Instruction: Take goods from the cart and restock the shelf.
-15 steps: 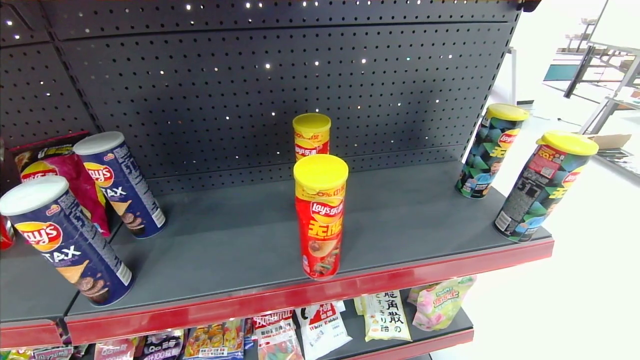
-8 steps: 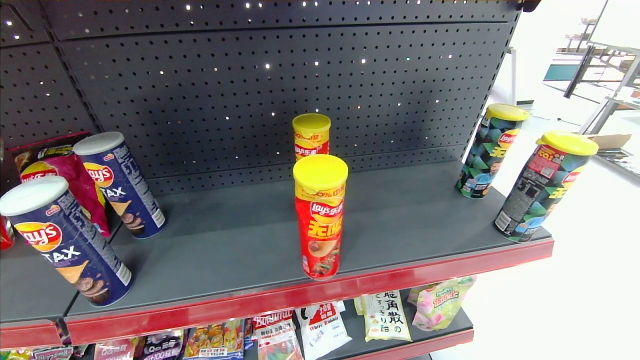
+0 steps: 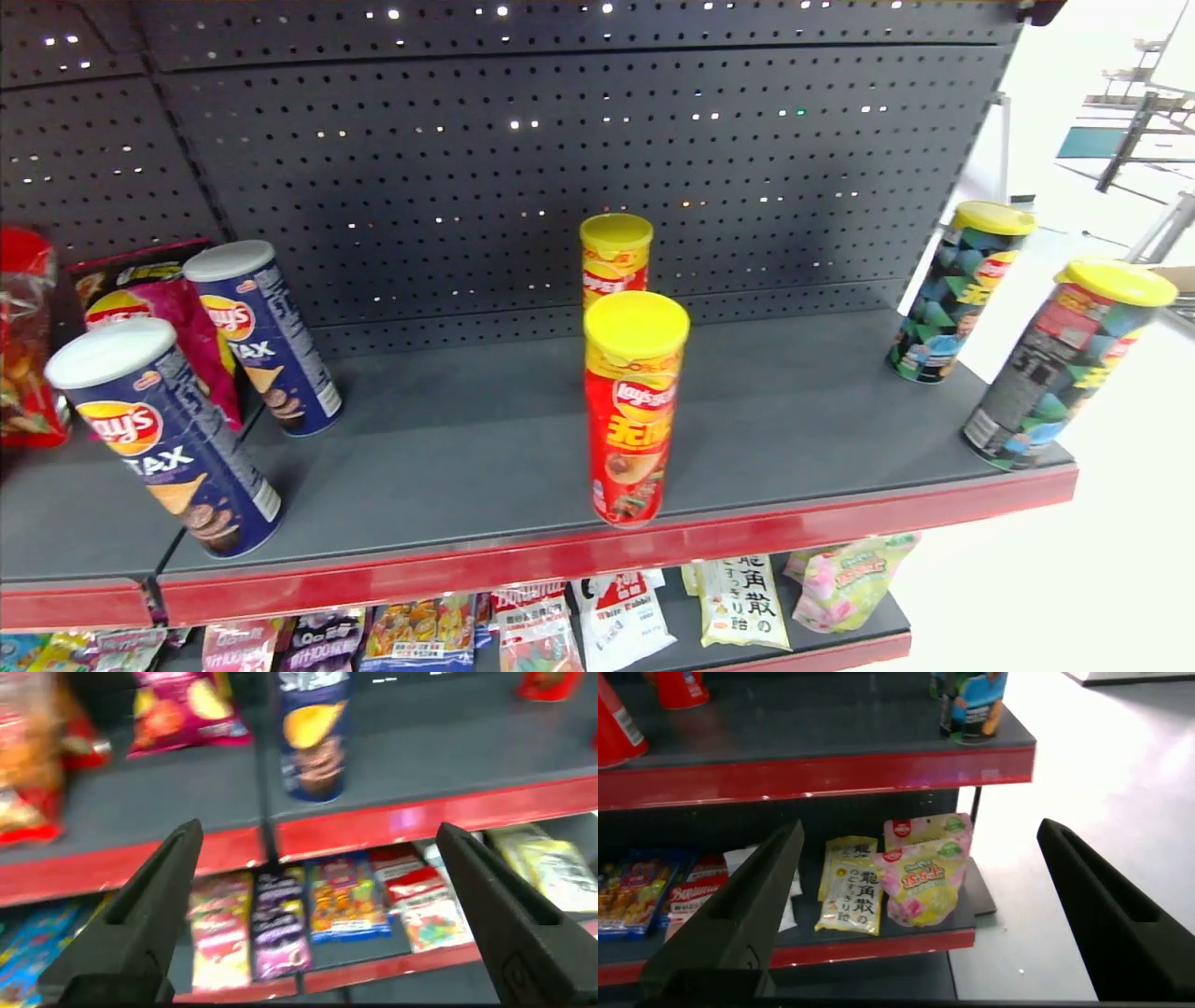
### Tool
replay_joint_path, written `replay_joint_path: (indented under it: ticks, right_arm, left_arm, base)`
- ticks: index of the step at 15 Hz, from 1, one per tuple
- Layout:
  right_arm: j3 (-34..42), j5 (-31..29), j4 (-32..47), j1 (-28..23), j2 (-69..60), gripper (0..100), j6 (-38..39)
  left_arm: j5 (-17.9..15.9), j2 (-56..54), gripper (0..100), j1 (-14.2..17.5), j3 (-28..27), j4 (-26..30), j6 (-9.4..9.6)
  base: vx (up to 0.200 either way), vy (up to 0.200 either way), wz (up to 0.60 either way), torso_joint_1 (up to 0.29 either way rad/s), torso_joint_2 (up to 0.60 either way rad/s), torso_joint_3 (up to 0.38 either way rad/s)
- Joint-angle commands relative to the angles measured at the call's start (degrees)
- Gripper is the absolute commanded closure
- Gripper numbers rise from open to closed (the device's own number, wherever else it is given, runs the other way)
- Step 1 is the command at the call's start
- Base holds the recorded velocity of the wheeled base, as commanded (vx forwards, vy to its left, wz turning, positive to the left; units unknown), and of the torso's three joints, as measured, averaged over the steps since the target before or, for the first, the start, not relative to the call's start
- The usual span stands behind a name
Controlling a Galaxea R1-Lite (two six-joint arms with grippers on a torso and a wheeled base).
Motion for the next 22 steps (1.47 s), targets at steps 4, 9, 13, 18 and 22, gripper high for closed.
replay_joint_path:
  ticks: [4, 9, 13, 18, 22]
  right_arm:
    - [0.0, 0.0, 0.0, 0.0, 0.1, 0, 0.3]
    - [-0.1, 0.6, -0.1, 0.0, 0.1, 0, -0.2]
    - [0.0, 2.6, -0.2, 0.0, 0.1, 0, -0.9]
    - [-24.4, 7.4, -1.4, 1.3, 24.2, 0, 1.5]
    - [-25.0, 13.9, -4.5, 5.5, 36.5, 0, -3.3]
  left_arm:
    - [-0.1, 0.1, 0, 0.1, 2.8, -0.2, -0.05]
    - [-1.5, 0.1, 0, 0.0, 6.3, -2.3, -4.18]
    - [-1.6, 0.1, 0, 0.1, 7.0, -7.2, -10.86]
    - [-2.8, 0.1, 0, -0.2, 11.3, -13.3, -2.69]
    - [-4.5, 0.1, 0, -0.4, 11.5, -13.6, -2.33]
  base:
    - [0.000, 0.000, 0.30, 0.002, 0.00, 0.002]
    - [0.000, 0.000, 0.00, 0.000, 0.00, 0.000]
    - [0.000, 0.000, 0.00, 0.000, 0.00, 0.000]
    - [0.000, 0.000, 0.00, 0.000, 0.00, 0.000]
    - [0.000, 0.000, 0.00, 0.000, 0.00, 0.000]
